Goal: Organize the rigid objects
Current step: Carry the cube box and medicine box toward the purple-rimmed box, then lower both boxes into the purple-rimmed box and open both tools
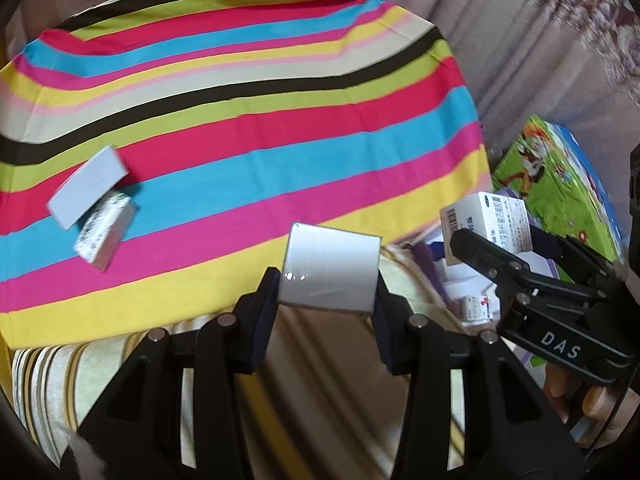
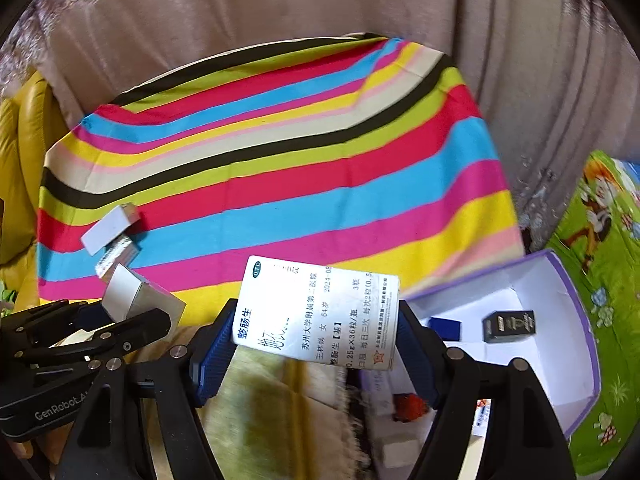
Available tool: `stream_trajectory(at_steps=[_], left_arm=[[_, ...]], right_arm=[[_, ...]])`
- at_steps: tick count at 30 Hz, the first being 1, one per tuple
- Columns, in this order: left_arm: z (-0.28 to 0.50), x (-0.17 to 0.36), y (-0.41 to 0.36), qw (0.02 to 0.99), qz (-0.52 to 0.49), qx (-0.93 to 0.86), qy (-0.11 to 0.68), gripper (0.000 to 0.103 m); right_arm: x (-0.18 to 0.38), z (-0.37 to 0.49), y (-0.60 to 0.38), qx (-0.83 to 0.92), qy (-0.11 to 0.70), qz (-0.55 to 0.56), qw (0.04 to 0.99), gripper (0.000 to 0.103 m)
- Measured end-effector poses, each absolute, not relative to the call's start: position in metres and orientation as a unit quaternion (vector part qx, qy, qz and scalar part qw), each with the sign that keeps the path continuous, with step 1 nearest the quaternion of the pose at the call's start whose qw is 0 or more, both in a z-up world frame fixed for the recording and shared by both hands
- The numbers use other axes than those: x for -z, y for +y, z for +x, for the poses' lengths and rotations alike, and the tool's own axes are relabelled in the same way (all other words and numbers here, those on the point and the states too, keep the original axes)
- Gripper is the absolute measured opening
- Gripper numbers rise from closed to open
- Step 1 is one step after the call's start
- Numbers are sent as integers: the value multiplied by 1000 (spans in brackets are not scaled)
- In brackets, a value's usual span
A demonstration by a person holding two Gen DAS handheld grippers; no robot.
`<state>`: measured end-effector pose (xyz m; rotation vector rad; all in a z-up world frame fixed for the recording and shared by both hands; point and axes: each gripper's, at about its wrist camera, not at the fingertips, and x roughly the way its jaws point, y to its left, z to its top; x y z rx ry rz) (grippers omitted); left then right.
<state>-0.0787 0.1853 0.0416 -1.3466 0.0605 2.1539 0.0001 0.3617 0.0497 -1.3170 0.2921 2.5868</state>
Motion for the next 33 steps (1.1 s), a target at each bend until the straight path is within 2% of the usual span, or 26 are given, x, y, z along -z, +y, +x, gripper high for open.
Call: stream_trajectory(at_steps=[33], left_arm=[[-35,-29,340,408,-528,-733,130,47]], right_arm=[[-32,92,477,-842,134,-452,261,75]])
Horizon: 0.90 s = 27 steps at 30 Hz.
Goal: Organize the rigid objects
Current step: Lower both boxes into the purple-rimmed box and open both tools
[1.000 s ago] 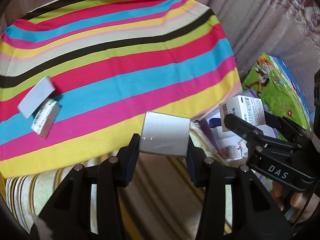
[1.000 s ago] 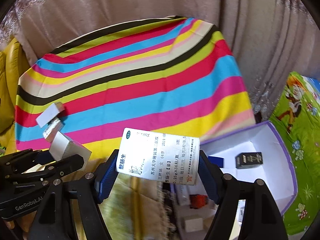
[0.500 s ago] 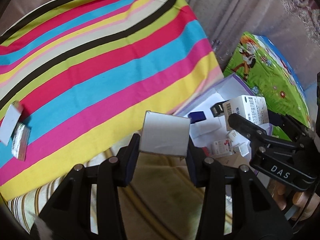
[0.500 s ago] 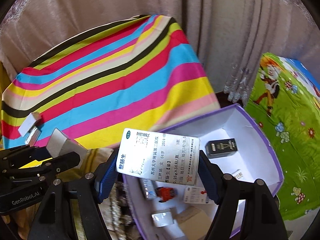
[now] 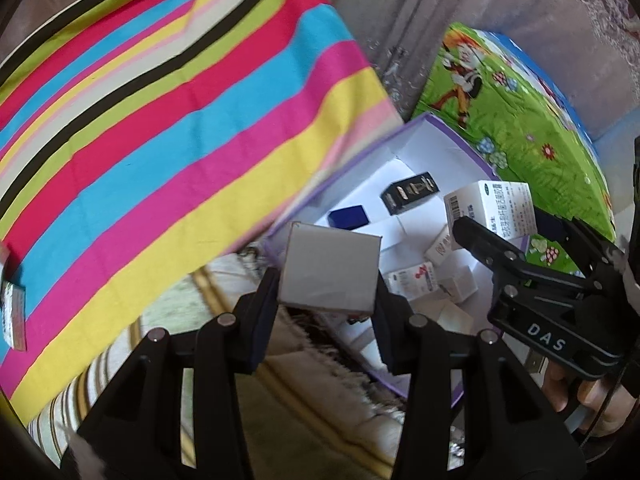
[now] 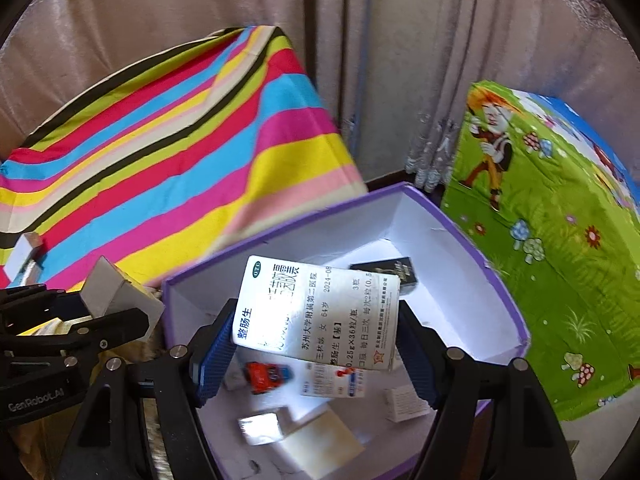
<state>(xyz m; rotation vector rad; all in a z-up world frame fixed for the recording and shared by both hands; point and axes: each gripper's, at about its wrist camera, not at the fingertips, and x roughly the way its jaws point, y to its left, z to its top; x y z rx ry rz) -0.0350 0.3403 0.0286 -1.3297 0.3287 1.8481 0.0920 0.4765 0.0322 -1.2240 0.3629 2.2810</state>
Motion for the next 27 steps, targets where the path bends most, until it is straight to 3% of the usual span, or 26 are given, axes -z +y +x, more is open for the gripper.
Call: stream_trajectory(at_steps=[27], left_arm=[[-10,-6,407,433,-554,-692,164,47]], right_arm=[[-13,127,530,-809,148,-460,335,75]])
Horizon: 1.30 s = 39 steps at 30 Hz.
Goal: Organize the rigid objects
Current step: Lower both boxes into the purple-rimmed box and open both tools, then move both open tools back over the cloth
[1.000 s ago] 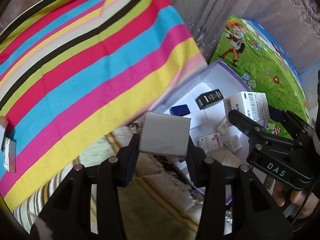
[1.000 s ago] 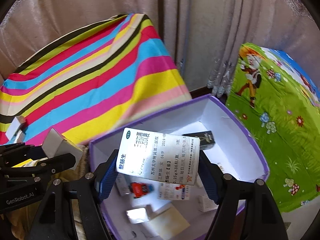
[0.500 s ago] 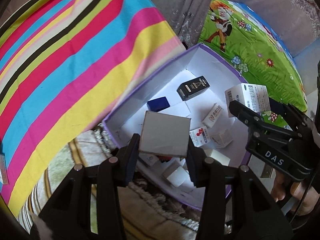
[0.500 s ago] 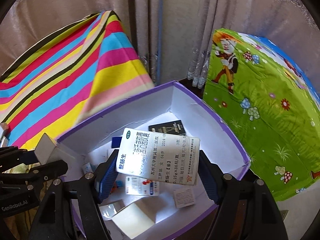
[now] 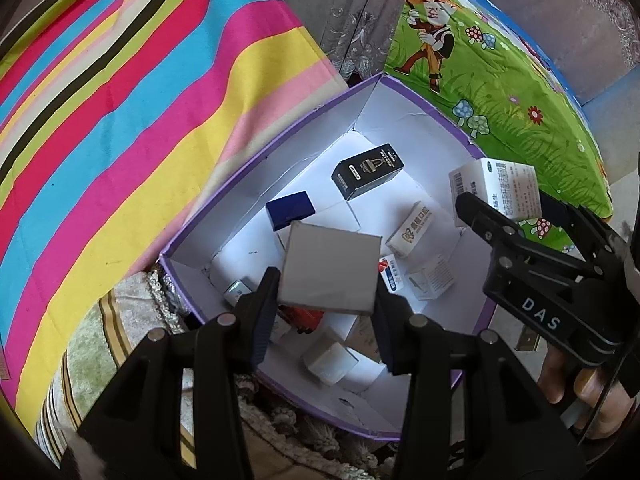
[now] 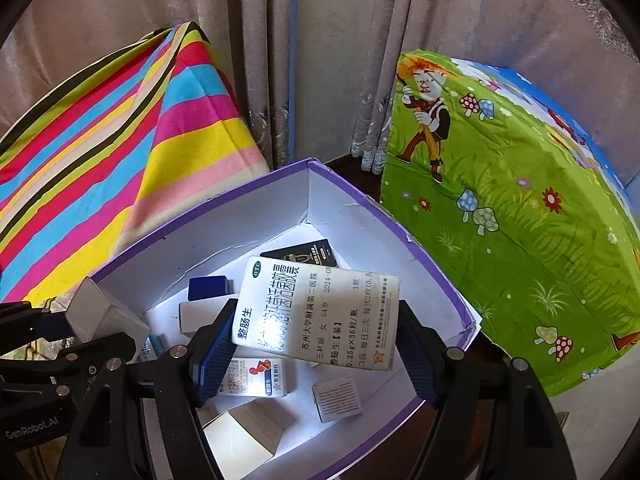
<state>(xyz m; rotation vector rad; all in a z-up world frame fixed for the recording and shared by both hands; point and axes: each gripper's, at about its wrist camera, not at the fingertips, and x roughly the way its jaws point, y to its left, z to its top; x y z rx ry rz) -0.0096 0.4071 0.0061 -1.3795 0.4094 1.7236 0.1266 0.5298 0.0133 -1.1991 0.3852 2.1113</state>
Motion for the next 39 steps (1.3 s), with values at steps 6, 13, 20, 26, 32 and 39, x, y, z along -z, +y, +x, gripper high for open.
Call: stream_trajectory(at_steps=[6,13,20,26,32,39], left_arm=[[-10,-6,410,434,-555,-691,161,47],[-11,-4,414,433,-557,-690,159,47],[-8,-3,419,443,-559,-683,157,48],[-8,0,420,443,-567,-678,152,69],[-11,-1,411,434,-575,-679,139,69],[-20,-11,383,416,-571,-697,119,69]], right_arm=[[-12,127,533,-806,149,-460,340,75],[-10,129,536,-801,150,-463,348,75],[-9,130,539,-798,152,-464,353,75],[-9,132,543,-795,167,-464,354,83],[-11,132,540,-795,174,-464,350,83],[-21,124,524,-808,168,-458,330,84]])
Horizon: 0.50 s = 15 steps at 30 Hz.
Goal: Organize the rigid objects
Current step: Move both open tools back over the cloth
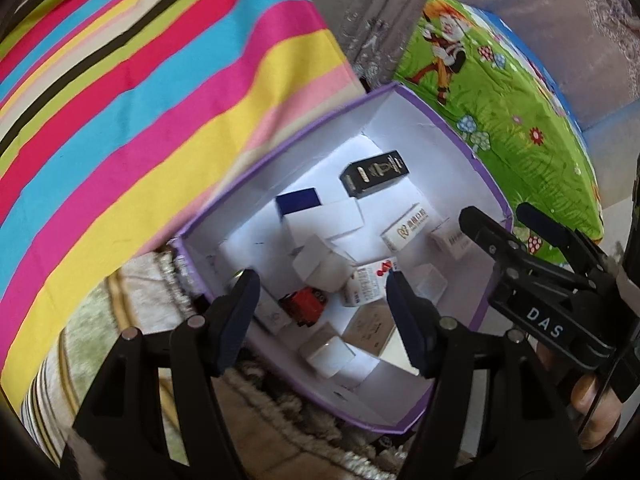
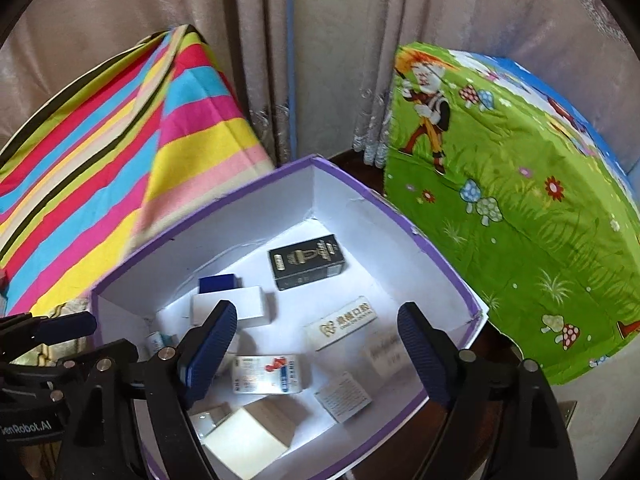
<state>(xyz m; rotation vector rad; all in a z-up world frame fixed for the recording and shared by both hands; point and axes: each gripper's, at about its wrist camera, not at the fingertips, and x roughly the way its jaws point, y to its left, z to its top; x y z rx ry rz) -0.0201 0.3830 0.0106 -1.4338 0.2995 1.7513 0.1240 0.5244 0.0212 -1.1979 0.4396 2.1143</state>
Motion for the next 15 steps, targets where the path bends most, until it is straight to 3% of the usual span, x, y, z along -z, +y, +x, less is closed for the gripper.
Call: stream_trajectory(at_steps=[15], left_arm=[[-48,-28,307,377,-559,-737,52,69]], right_arm=[[-38,88,468,-834,135,-456,279,84]])
